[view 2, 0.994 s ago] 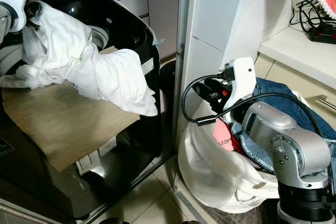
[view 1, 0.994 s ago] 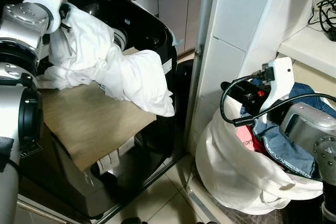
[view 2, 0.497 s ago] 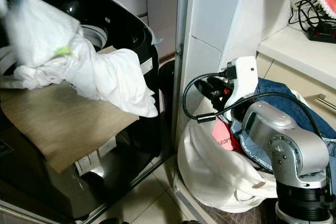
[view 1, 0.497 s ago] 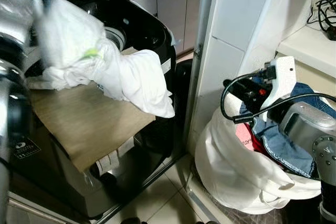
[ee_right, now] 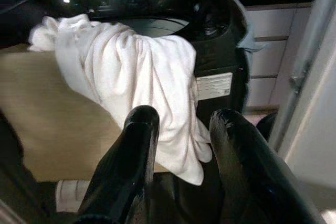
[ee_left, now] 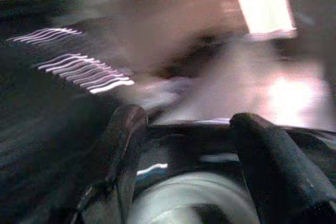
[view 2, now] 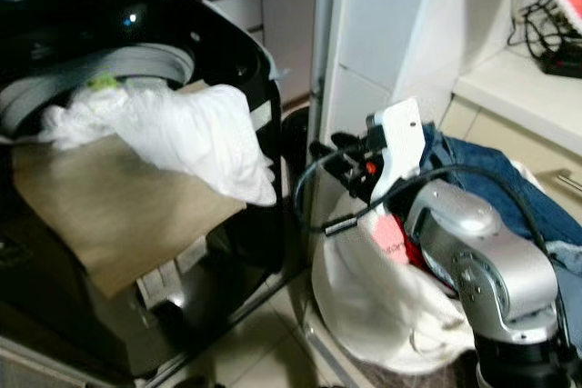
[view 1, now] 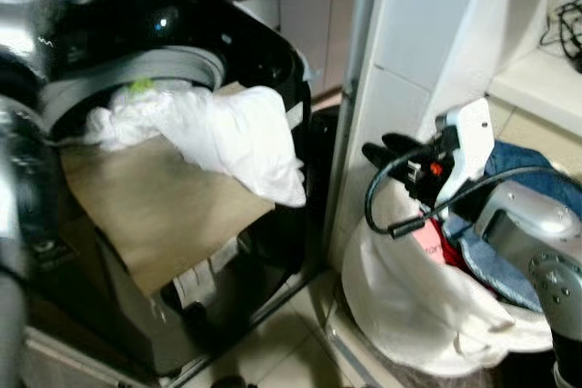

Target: Clothes washing

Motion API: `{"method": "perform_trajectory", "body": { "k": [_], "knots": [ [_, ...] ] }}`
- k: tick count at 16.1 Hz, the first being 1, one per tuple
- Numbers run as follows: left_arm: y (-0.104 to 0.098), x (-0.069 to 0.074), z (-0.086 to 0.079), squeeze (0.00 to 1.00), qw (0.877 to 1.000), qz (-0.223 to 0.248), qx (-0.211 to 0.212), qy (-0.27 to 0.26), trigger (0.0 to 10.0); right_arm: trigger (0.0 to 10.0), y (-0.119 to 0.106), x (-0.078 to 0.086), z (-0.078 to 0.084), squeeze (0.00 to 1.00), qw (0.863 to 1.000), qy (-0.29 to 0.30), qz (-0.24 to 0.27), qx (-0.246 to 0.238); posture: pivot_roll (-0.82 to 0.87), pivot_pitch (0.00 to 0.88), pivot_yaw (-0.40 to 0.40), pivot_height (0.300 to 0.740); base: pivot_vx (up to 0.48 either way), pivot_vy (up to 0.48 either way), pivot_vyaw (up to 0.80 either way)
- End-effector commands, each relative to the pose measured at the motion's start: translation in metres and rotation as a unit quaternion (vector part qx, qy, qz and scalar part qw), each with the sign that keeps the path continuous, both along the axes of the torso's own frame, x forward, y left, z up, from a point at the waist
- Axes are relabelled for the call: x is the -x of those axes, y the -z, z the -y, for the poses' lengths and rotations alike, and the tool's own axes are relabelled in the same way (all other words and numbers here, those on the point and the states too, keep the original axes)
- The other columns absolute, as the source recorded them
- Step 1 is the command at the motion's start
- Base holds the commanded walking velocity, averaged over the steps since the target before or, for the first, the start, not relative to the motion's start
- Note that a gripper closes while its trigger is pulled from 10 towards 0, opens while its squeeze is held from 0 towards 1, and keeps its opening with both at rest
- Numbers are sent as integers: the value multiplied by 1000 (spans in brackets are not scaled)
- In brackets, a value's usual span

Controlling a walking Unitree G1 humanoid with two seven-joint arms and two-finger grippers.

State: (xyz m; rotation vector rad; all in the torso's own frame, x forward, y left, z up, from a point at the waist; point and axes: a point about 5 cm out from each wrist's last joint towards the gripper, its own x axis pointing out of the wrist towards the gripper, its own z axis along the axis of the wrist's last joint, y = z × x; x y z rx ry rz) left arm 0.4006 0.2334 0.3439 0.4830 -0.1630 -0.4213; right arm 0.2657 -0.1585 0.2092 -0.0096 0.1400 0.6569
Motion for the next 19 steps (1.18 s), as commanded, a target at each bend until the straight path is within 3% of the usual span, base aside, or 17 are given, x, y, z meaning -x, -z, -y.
{"method": "perform_trajectory", "body": {
  "k": [1, 3, 5, 6, 9, 11, 13, 19],
  "knots": [
    [25, 9, 24, 0, 984, -58, -68, 155, 10000, 10000, -2, 4, -1, 0, 1000, -21, 9, 3, -73, 0, 52, 740, 0, 0, 0],
    [64, 15, 43, 0, 966, -100, -114, 209, 10000, 10000, 0, 8, -4, 0, 999, -42, 7, 17, -73, 0, 53, 740, 0, 0, 0],
    [94, 13, 47, 0, 958, -130, -169, 194, 10000, 10000, 4, 14, -13, 0, 997, -69, 3, 27, -75, 0, 56, 740, 0, 0, 0],
    [106, 11, 48, 0, 959, -123, -194, 166, 10000, 10000, 7, 14, -14, 0, 997, -68, 0, 34, -77, 0, 58, 740, 0, 0, 0],
    [119, 15, 51, 0, 957, -136, -199, 162, 10000, 10000, 9, 15, -14, 0, 997, -68, -5, 40, -79, 0, 60, 740, 0, 0, 0],
    [141, 13, 49, 0, 952, -159, -233, 120, 10000, 10000, 13, 20, -18, 0, 995, -90, -19, 44, -81, 0, 61, 740, 0, 0, 0],
    [146, 10, 45, 0, 955, -161, -234, 86, 10000, 10000, 14, 22, -22, 0, 993, -102, -20, 47, -82, 0, 62, 740, 0, 0, 0],
    [163, 8, 38, 0, 942, -144, -302, 32, 10000, 10000, 17, 23, -29, 0, 991, -114, -17, 63, -82, 0, 59, 740, 0, 0, 0]
  ]
}}
